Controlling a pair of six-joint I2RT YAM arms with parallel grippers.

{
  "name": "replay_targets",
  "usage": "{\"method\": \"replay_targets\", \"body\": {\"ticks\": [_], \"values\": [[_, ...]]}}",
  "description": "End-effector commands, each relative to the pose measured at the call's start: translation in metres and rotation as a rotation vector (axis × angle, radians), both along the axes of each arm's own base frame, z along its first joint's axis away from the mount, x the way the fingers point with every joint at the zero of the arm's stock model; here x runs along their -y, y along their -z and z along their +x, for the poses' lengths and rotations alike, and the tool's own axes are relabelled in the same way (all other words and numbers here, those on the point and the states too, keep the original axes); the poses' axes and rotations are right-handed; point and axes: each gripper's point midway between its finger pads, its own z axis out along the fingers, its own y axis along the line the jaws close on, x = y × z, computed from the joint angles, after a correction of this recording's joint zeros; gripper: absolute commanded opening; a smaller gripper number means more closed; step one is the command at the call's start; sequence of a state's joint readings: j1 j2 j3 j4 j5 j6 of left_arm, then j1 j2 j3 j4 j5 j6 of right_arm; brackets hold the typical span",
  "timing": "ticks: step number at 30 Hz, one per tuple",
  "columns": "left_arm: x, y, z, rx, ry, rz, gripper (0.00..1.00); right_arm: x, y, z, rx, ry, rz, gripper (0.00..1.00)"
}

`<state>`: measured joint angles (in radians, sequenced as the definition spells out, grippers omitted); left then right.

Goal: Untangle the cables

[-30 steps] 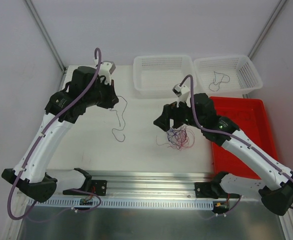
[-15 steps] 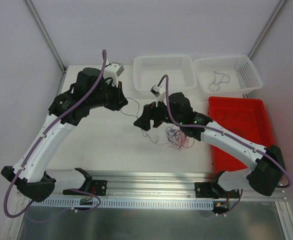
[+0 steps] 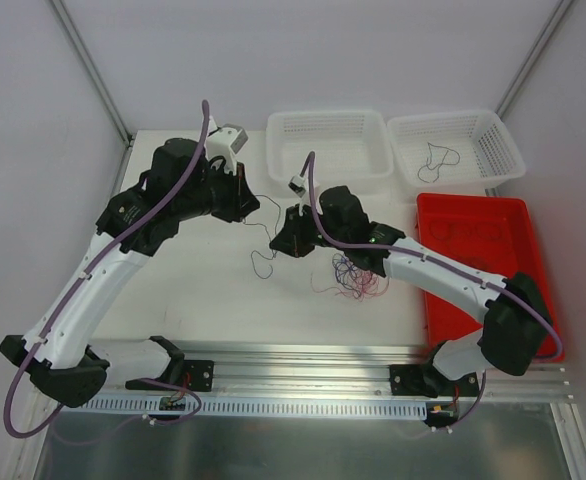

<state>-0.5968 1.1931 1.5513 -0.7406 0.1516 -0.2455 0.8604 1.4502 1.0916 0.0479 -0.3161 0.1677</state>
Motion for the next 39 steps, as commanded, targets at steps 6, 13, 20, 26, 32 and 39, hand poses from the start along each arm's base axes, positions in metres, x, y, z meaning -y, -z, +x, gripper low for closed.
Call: {"method": "replay_targets", "body": {"ticks": [6,13,20,26,32,39], "values": [[-0.031,0.013,0.008,0.06,-0.171,0.055,0.06,0.022,-0.075,-0.009,0.153,-0.004,0.031,0.01],[-0.045,0.016,0.0,0.083,-0.222,0.04,0.49,0.072,-0.134,-0.003,0.238,0.082,-0.049,0.01],[-0.063,0.028,-0.013,0.136,-0.247,0.03,0.9,0.13,-0.216,0.034,0.361,0.25,-0.034,0.01],[-0.082,0.074,-0.019,0.109,-0.3,0.108,0.99,0.186,-0.26,0.085,0.458,0.469,-0.063,0.01],[-0.107,0.126,-0.011,0.082,-0.409,0.241,0.99,0.252,-0.269,0.154,0.504,0.728,-0.085,0.01],[-0.129,0.171,-0.01,0.061,-0.521,0.325,0.99,0.33,-0.252,0.223,0.496,0.977,-0.109,0.01]]}}
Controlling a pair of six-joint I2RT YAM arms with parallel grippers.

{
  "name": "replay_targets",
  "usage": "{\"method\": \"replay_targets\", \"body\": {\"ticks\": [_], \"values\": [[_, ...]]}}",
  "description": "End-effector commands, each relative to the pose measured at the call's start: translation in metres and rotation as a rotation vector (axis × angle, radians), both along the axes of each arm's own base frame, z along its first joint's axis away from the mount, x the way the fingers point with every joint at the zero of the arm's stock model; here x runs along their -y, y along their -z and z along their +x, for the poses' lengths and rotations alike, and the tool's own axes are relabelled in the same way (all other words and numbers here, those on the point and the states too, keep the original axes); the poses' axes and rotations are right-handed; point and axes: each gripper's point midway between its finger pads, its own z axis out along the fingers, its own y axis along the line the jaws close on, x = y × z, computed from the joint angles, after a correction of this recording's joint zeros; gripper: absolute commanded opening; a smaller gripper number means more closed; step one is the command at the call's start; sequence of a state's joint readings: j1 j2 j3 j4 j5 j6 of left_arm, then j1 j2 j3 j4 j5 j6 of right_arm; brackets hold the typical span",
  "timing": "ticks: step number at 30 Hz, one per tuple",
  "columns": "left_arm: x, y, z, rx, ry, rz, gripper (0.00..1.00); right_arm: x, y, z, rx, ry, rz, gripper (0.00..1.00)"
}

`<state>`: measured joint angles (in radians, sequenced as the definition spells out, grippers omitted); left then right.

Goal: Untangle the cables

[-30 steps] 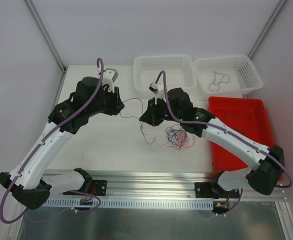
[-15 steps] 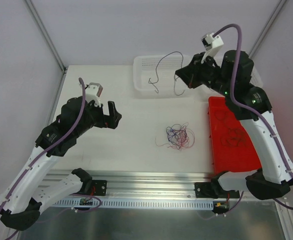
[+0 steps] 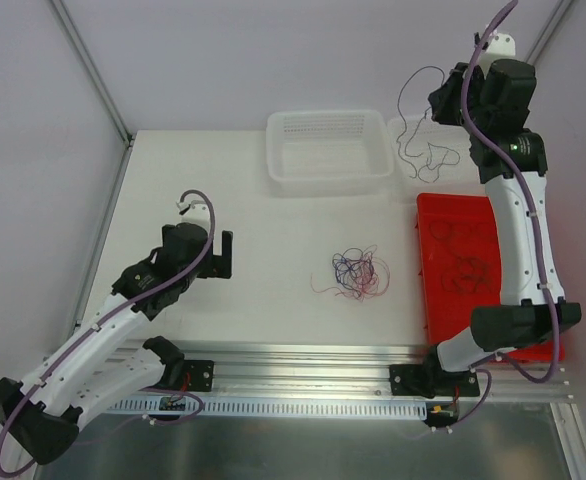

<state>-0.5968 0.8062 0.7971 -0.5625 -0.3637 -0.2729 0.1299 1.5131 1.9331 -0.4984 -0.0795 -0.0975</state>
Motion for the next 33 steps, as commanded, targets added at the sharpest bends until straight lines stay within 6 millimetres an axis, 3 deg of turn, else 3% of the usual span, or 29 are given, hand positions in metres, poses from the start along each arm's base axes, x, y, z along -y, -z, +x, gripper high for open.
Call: {"method": "replay_targets", "body": {"ticks": [1,2,6,7,12,13,15,16,17,19,21,25,26,27,29,30,32,33], "values": [[-0.011,0.006,0.008,0.066,-0.074,0.023,0.99,0.036,-0.019,0.028,0.1,0.113,0.023,0.01],[-0.015,0.019,0.006,0.05,-0.091,0.036,0.99,0.041,-0.015,0.035,0.093,0.129,0.032,0.01],[-0.012,0.028,0.007,0.026,-0.079,0.044,0.99,0.077,0.006,0.069,0.073,0.208,0.026,0.01],[-0.01,0.027,0.009,0.032,-0.077,0.039,0.99,0.085,0.025,0.083,0.034,0.227,0.027,0.01],[-0.003,0.043,0.014,-0.029,-0.03,0.098,0.99,0.126,0.078,0.122,-0.039,0.302,0.053,0.06],[-0.002,0.044,0.015,-0.036,-0.026,0.106,0.99,0.134,0.1,0.135,-0.076,0.314,0.058,0.08],[-0.001,0.051,0.017,-0.064,-0.016,0.13,0.99,0.152,0.115,0.145,-0.097,0.355,0.068,0.12],[0.0,0.053,0.017,-0.074,-0.012,0.133,0.99,0.157,0.121,0.151,-0.103,0.367,0.077,0.15],[0.001,0.057,0.017,-0.088,-0.008,0.144,0.99,0.169,0.143,0.159,-0.145,0.392,0.076,0.33],[0.003,0.059,0.017,-0.1,0.004,0.146,0.99,0.176,0.153,0.164,-0.171,0.422,0.118,0.57],[0.004,0.061,0.017,-0.104,0.006,0.146,0.99,0.183,0.168,0.163,-0.212,0.441,0.135,0.67],[0.005,0.06,0.017,-0.104,0.012,0.137,0.99,0.172,0.161,0.144,-0.231,0.409,0.156,0.77],[0.006,0.058,0.017,-0.101,0.013,0.131,0.99,0.166,0.169,0.136,-0.26,0.388,0.163,0.78],[0.007,0.057,0.016,-0.1,0.016,0.125,0.99,0.16,0.147,0.124,-0.228,0.372,0.17,0.79],[0.01,0.054,0.016,-0.094,0.027,0.105,0.99,0.145,0.142,0.108,-0.243,0.331,0.179,0.79],[0.011,0.054,0.015,-0.095,0.031,0.1,0.99,0.137,0.13,0.091,-0.234,0.315,0.18,0.79],[0.014,0.052,0.015,-0.094,0.038,0.089,0.99,0.116,0.132,0.071,-0.274,0.275,0.182,0.79],[0.015,0.053,0.015,-0.099,0.045,0.082,0.99,0.107,0.147,0.059,-0.322,0.272,0.193,0.79]]}}
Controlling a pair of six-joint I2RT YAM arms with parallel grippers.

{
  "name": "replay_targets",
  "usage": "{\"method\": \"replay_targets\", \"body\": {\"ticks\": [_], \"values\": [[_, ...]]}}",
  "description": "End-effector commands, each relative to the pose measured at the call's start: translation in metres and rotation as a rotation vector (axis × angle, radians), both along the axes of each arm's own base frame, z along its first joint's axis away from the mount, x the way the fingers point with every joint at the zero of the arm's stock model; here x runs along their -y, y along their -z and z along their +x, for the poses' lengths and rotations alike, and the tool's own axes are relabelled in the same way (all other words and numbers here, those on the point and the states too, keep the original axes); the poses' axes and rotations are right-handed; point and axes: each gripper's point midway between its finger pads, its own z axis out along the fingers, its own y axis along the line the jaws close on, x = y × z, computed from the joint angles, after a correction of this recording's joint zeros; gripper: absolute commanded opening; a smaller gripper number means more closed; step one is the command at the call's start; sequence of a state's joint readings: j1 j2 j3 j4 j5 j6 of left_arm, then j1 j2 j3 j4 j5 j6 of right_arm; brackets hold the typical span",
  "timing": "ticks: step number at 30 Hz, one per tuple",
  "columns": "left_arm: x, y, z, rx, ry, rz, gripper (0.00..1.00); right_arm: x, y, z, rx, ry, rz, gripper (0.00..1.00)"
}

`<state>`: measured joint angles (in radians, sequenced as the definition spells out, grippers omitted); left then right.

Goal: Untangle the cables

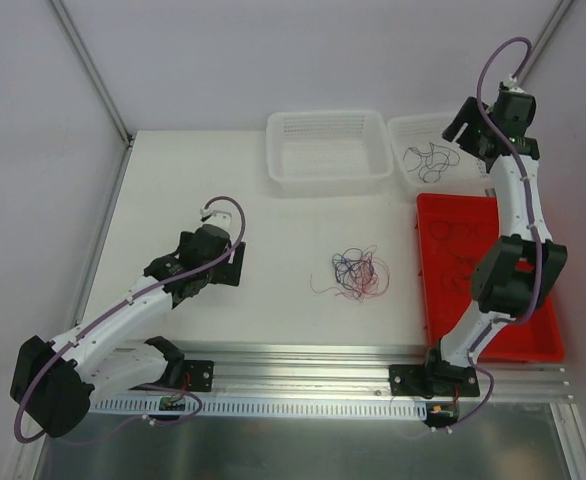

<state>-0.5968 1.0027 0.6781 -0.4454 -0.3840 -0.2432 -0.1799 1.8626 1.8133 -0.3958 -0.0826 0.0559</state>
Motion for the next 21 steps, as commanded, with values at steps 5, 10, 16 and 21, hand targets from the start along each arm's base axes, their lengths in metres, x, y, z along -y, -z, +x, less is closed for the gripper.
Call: {"method": "replay_targets", "body": {"ticks": [5,10,16,21], "values": [[0.033,-0.026,0.004,0.026,0.086,-0.147,0.99,-0.105,-0.028,-0.106,-0.036,-0.165,0.119,0.79],[0.05,-0.025,-0.005,-0.02,0.124,-0.236,0.99,-0.166,0.027,-0.173,-0.199,-0.301,0.137,0.78],[0.079,-0.037,-0.01,-0.084,0.114,-0.401,0.99,-0.213,0.082,-0.239,-0.31,-0.367,0.203,0.77],[0.097,-0.038,-0.013,-0.157,0.103,-0.478,0.99,-0.22,0.134,-0.267,-0.387,-0.319,0.211,0.76]]}}
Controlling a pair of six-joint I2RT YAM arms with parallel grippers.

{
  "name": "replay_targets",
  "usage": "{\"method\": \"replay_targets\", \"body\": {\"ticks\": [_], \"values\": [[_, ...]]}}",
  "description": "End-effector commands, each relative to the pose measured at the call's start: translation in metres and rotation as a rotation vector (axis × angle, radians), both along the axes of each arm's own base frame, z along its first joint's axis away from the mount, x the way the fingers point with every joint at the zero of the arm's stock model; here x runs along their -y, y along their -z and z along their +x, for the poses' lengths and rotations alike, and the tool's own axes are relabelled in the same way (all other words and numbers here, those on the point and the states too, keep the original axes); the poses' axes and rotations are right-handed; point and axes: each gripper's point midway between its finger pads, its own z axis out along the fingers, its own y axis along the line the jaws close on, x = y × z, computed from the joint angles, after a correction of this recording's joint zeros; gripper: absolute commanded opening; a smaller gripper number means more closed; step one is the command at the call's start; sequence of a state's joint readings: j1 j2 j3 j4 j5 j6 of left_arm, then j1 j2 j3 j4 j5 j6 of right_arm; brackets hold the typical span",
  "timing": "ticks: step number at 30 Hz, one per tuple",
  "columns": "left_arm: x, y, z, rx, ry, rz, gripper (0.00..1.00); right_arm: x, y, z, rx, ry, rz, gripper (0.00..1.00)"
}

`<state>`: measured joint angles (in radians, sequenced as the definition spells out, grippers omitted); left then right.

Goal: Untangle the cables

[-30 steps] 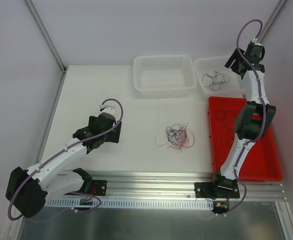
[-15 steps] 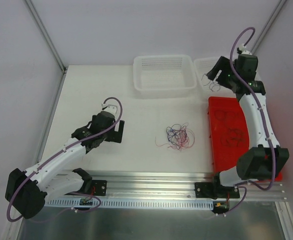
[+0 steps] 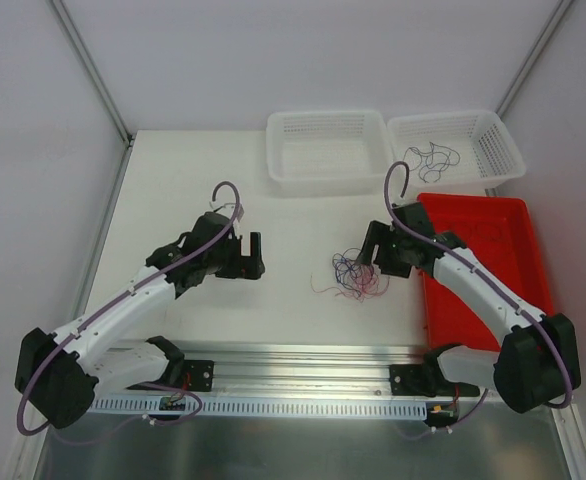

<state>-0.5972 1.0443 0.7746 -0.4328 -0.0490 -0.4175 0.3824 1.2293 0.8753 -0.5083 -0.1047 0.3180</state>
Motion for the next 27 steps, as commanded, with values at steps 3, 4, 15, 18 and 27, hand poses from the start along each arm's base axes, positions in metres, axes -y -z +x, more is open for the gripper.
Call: {"method": "replay_targets", "body": {"ticks": [3,4,15,18,27], "values": [[0.03,-0.009,-0.008,-0.085,-0.001,-0.14,0.99,-0.004,0.01,0.008,0.049,0.077,-0.009,0.76],[0.031,-0.008,-0.009,-0.096,-0.002,-0.144,0.99,-0.007,0.017,0.009,0.036,0.064,-0.02,0.75],[0.038,0.002,-0.018,-0.178,-0.042,-0.188,0.99,-0.054,0.04,0.011,0.016,-0.236,-0.064,0.28],[0.043,-0.001,-0.016,-0.186,-0.03,-0.195,0.99,-0.074,0.032,0.0,0.062,-0.362,-0.048,0.09],[0.064,-0.001,-0.006,-0.221,-0.008,-0.188,0.95,-0.125,0.004,-0.032,0.195,-0.682,0.073,0.01]]}}
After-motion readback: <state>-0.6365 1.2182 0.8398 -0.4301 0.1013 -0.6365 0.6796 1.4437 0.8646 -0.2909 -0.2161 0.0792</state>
